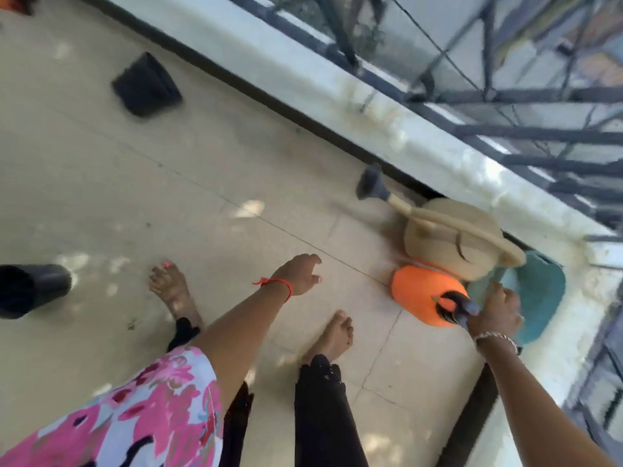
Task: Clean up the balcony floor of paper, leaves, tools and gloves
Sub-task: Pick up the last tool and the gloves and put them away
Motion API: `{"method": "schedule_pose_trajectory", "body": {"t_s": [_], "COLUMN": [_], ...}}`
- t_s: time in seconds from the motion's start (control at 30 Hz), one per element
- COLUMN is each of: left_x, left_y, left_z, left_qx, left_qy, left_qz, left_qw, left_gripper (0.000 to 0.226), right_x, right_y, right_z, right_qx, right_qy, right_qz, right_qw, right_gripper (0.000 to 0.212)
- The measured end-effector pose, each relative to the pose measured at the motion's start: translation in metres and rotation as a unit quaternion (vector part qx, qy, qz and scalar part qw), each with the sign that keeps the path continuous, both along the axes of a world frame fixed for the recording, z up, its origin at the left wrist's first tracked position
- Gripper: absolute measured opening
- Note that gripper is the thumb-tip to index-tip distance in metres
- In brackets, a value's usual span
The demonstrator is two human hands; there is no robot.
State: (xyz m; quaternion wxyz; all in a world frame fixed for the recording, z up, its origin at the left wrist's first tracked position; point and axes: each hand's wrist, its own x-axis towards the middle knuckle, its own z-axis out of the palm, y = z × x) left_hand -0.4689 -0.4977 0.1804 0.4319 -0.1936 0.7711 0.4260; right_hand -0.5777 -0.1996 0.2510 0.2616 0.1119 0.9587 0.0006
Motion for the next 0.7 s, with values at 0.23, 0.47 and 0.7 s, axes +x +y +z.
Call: {"method": "schedule_pose_trajectory", "body": {"t_s": [0.23,0.47,0.7], "left_x": [0.073,0.139,0.208], "left_y": [-0.167,-0.323,-0.46], "left_z": [0.019,0.038,0.059], "left_qx": [-0.061,-0.091,-0.114], "left_qy": [-0.024,-0.014,-0.008], "left_qz": [0.116,0.255,0.365], "left_qw": [0.991,0.963,0.924], "left_gripper": [0.04,0.038,0.035], "right_x": [0.007,0.051,0.111], "right_y": [-0.218,-0.482,-0.68], "right_z": [0.007,0.001,0.01], "right_qx": [-0.058,-0.118,-0.127], "right_qy": [-0.029,-0.098,-0.185], "right_qz": [0.157,0.351,0.442], "right_qw": [0.985,0.924,0.868], "right_gripper": [0.064,0.054,0.044]}}
